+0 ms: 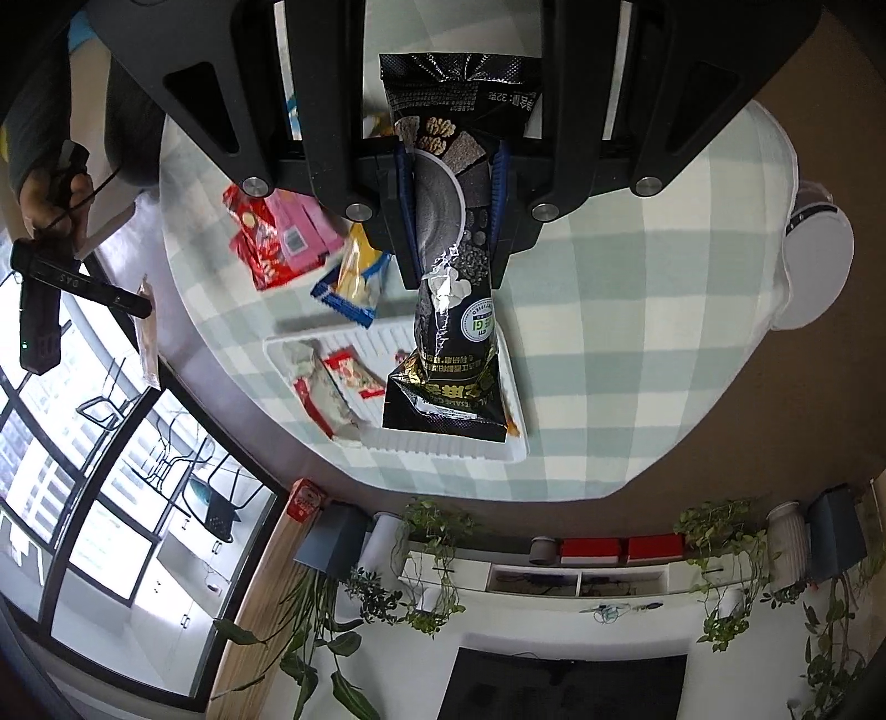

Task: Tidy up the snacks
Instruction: 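Carry the black packet to the tray with the left gripper while the right gripper carries the clear packet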

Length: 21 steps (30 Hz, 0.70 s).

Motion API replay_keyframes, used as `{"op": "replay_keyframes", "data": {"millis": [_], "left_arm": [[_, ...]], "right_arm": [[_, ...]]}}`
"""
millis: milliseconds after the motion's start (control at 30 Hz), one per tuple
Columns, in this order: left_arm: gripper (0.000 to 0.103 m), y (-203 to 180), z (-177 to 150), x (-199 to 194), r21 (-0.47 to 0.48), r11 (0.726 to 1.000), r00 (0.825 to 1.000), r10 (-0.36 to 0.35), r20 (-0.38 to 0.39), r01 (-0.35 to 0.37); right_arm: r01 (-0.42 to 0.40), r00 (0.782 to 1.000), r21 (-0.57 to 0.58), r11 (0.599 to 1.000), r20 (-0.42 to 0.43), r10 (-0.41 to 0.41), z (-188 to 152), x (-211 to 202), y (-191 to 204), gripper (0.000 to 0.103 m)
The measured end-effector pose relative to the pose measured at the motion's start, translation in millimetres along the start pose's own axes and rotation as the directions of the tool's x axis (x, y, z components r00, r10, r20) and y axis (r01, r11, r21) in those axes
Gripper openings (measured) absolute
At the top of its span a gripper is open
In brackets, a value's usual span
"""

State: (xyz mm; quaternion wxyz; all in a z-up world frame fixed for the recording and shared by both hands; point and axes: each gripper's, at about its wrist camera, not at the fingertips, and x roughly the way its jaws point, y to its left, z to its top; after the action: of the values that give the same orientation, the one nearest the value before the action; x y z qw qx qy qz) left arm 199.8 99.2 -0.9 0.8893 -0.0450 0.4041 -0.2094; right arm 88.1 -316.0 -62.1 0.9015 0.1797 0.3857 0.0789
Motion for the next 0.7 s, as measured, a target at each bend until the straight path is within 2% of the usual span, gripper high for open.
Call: {"op": "replay_keyframes", "data": {"millis": [200,433,567,700], "left_arm": [[0.019,-8.1,71.0,27.9,0.057,0.998,0.999,-0.039,-0.004,0.039],[0.019,-30.9,128.2,85.1,0.139,0.987,0.995,-0.080,-0.053,0.087],[0.019,-30.1,146.2,122.5,0.103,0.988,0.991,-0.109,-0.076,0.116],[0.019,-22.9,150.9,161.1,0.065,0.991,0.987,-0.109,-0.115,0.117]], "right_arm": [[0.006,0.999,0.009,1.000,0.032,-0.007,66.2,11.4,-13.7,0.031],[-0.020,1.000,-0.072,0.997,0.013,0.021,135.4,56.7,19.9,0.031],[-0.036,0.999,-0.123,0.992,-0.026,0.033,149.4,92.5,46.4,0.031],[-0.046,0.996,-0.157,0.986,-0.084,0.034,152.3,134.0,65.8,0.031]]}}
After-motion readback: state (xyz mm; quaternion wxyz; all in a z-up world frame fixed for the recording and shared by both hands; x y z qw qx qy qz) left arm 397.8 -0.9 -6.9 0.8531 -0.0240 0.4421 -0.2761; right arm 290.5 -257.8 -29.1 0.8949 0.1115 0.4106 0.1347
